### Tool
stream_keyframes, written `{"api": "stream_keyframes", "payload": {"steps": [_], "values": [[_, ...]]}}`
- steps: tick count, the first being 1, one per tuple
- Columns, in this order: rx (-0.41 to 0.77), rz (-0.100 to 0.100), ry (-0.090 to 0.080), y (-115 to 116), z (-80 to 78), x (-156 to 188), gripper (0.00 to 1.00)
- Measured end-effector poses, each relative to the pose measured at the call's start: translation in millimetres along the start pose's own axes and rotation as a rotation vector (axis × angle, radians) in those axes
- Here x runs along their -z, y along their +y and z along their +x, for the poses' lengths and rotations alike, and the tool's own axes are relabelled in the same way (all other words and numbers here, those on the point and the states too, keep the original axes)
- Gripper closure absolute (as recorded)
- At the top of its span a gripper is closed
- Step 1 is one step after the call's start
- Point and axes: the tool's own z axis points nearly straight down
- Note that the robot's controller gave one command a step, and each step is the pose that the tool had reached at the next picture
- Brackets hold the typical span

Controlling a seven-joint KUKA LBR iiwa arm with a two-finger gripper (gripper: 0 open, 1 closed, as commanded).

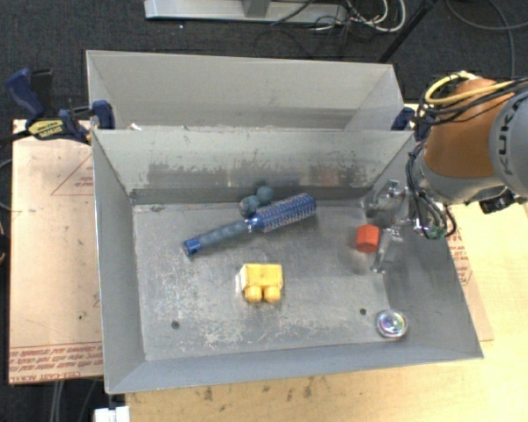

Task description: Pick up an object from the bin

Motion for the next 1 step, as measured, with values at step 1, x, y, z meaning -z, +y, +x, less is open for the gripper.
{"api": "stream_keyframes", "payload": {"steps": [1], "values": [[-0.052, -0.001, 0.0, 0.2, -0.1, 28.1, 0.0]]}}
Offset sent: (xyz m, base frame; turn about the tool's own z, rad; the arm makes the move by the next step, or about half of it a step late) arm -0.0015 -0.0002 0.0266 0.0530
